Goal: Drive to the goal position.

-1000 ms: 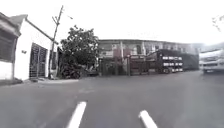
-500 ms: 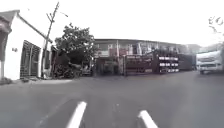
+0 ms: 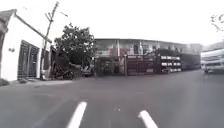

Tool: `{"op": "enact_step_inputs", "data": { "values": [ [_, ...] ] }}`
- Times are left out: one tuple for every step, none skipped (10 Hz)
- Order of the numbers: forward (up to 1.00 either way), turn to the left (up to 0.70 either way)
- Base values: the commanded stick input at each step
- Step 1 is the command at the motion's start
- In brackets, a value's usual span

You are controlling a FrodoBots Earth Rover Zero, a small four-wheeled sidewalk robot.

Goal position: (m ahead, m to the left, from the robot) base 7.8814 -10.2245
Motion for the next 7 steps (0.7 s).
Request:
{"op": "enact_step_inputs", "data": {
  "values": [
    [0.70, -0.35],
    [0.70, -0.35],
    [0.70, -0.35],
    [0.70, -0.35],
    [0.70, -0.35],
    [0.70, -0.35],
    [0.70, -0.35]
  ]
}}
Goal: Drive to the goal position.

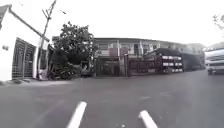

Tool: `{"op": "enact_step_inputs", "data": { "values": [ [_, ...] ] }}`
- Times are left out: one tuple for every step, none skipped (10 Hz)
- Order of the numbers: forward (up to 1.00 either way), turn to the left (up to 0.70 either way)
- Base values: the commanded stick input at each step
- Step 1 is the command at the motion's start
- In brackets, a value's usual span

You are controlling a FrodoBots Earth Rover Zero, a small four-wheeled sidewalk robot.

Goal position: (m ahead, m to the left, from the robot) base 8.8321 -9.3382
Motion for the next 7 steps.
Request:
{"op": "enact_step_inputs", "data": {
  "values": [
    [0.70, -0.35],
    [0.70, -0.35],
    [0.70, -0.35],
    [0.70, -0.35],
    [0.70, -0.35],
    [0.70, -0.35],
    [0.70, -0.35]
  ]
}}
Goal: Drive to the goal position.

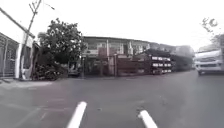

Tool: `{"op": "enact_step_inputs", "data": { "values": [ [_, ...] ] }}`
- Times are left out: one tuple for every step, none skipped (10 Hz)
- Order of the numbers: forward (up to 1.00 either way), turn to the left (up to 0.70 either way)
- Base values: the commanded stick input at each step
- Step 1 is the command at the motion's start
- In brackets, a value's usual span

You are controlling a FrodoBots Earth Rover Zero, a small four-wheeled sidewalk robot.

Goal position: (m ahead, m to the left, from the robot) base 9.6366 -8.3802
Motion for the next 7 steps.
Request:
{"op": "enact_step_inputs", "data": {
  "values": [
    [0.70, -0.35],
    [0.70, -0.35],
    [0.70, -0.35],
    [0.70, -0.24],
    [0.70, 0.00],
    [0.70, 0.00],
    [0.70, 0.00]
  ]
}}
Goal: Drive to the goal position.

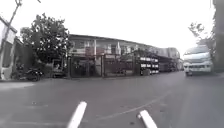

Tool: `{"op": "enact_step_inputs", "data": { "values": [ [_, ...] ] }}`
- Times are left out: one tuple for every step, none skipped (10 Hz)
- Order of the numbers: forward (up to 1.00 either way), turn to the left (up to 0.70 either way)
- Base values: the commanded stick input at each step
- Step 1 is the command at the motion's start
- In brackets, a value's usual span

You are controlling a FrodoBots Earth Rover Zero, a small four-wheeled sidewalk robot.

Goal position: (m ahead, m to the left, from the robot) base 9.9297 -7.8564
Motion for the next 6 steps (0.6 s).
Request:
{"op": "enact_step_inputs", "data": {
  "values": [
    [0.70, 0.00],
    [0.70, 0.00],
    [0.70, 0.00],
    [0.70, 0.00],
    [0.70, 0.00],
    [0.70, 0.00]
  ]
}}
